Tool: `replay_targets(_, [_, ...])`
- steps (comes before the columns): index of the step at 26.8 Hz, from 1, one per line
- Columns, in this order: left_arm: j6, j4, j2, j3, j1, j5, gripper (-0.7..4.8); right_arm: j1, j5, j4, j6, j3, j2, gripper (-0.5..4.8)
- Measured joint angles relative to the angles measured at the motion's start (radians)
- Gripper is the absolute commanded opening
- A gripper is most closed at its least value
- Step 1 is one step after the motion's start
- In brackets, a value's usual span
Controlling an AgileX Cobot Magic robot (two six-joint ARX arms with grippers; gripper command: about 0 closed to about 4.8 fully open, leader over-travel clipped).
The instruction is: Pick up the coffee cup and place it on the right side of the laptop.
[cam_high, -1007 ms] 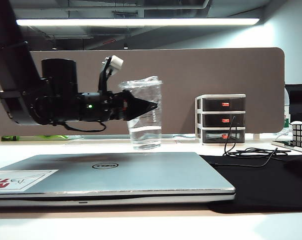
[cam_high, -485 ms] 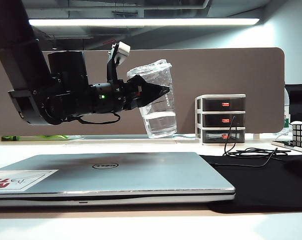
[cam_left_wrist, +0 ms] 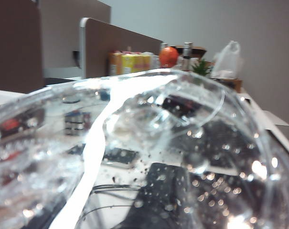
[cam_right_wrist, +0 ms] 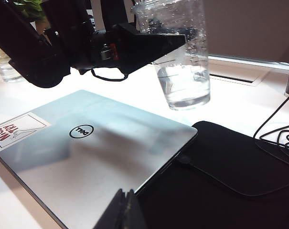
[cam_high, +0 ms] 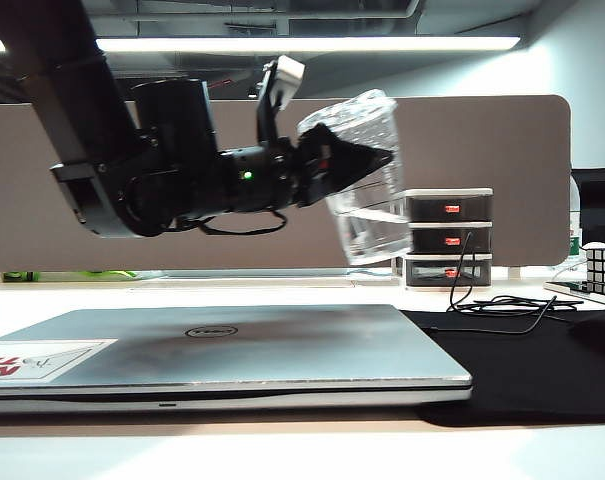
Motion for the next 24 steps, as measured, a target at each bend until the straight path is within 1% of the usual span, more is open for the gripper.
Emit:
replay_targets(8, [-0.001, -0.007, -0.013, 0.000, -0.107, 0.008, 3.10, 0.000, 0.000, 0.000, 0.000, 0.000, 0.000, -0.01])
replay_targets(14, [-0.003, -0.082, -0.013, 0.000, -0.150, 0.005, 3.10, 0.000, 0.000, 0.000, 0.000, 0.000, 0.000, -0.01])
replay_targets(21, [-0.002, -0.100, -0.013, 0.000, -0.195, 0.024, 3.10, 0.000, 0.000, 0.000, 0.000, 0.000, 0.000, -0.01])
replay_targets(23, [0.013, -0.101, -0.013, 0.000, -0.203, 0.024, 3.18, 0.000, 0.000, 0.000, 0.000, 0.000, 0.000, -0.01])
replay_targets(24, [0.023, -0.100, -0.013, 0.000, -0.207, 0.024, 3.38, 0.000, 0.000, 0.000, 0.000, 0.000, 0.000, -0.01])
